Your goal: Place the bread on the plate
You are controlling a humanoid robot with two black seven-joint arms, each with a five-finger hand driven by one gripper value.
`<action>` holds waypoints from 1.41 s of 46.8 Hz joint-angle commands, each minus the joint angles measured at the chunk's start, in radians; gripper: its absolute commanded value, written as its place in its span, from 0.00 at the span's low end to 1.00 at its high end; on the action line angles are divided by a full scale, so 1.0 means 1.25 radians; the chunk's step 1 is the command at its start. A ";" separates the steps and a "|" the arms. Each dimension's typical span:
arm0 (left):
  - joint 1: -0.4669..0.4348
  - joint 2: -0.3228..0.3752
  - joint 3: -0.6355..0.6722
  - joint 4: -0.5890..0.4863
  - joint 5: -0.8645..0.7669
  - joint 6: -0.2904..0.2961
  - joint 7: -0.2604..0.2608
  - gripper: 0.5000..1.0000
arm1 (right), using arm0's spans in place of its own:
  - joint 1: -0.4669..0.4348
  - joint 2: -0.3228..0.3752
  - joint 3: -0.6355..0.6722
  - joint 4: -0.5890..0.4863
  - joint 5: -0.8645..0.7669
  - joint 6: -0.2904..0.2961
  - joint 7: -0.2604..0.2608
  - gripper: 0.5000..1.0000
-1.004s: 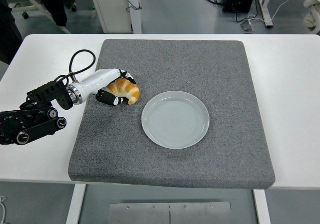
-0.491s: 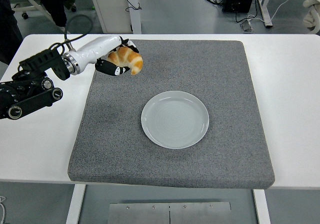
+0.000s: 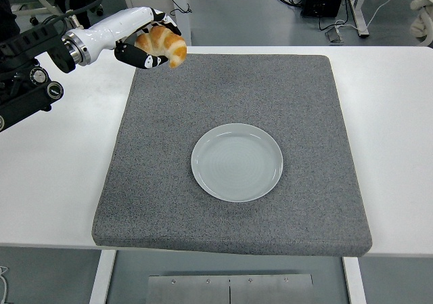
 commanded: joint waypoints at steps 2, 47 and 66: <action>-0.002 -0.002 -0.031 0.000 0.000 -0.029 -0.016 0.07 | 0.000 0.000 0.000 0.000 0.000 0.000 0.000 1.00; -0.013 -0.084 -0.178 -0.096 0.076 -0.136 -0.023 0.17 | 0.000 0.000 0.000 0.000 0.000 0.000 0.000 1.00; 0.046 -0.122 -0.167 -0.130 0.148 -0.135 -0.022 0.17 | 0.000 0.000 0.000 0.000 0.000 0.000 0.000 1.00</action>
